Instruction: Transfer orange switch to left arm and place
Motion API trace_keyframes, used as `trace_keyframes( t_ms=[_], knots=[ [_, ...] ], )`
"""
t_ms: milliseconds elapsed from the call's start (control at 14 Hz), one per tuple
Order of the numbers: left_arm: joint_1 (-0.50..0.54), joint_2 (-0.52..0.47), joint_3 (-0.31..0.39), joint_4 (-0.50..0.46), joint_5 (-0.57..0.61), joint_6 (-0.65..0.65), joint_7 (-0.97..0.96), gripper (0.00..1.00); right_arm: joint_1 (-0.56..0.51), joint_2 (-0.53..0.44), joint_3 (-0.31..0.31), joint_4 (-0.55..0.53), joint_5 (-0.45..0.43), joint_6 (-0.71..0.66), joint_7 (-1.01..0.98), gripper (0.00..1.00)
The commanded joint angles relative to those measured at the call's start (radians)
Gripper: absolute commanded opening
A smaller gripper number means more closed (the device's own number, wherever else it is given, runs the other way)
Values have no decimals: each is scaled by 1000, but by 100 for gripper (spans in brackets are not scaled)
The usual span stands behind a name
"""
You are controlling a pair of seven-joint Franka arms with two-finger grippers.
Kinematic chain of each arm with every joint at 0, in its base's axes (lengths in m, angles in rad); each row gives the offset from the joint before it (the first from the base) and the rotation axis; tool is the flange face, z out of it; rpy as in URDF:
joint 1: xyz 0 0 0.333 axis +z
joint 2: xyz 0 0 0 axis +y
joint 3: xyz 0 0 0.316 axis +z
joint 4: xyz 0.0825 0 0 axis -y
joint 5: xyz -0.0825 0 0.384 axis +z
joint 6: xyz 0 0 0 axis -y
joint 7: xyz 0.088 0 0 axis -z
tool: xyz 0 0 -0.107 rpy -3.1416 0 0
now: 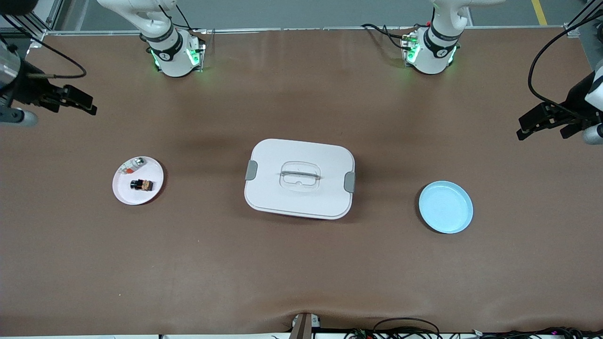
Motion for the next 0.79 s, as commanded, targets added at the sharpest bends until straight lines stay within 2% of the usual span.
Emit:
trace_keyframes(
  t_ms=[0, 357, 714],
  knots=[
    [-1, 6, 6, 19, -3, -17, 25, 100, -6, 73, 7, 51, -1, -34, -2, 100],
    [-1, 6, 6, 17, -3, -17, 25, 100, -5, 126, 9, 69, -4, -58, 1, 100],
    [3, 7, 8, 17, -3, -17, 26, 100, -9, 179, 7, 60, -1, -23, 9, 100]
  ],
)
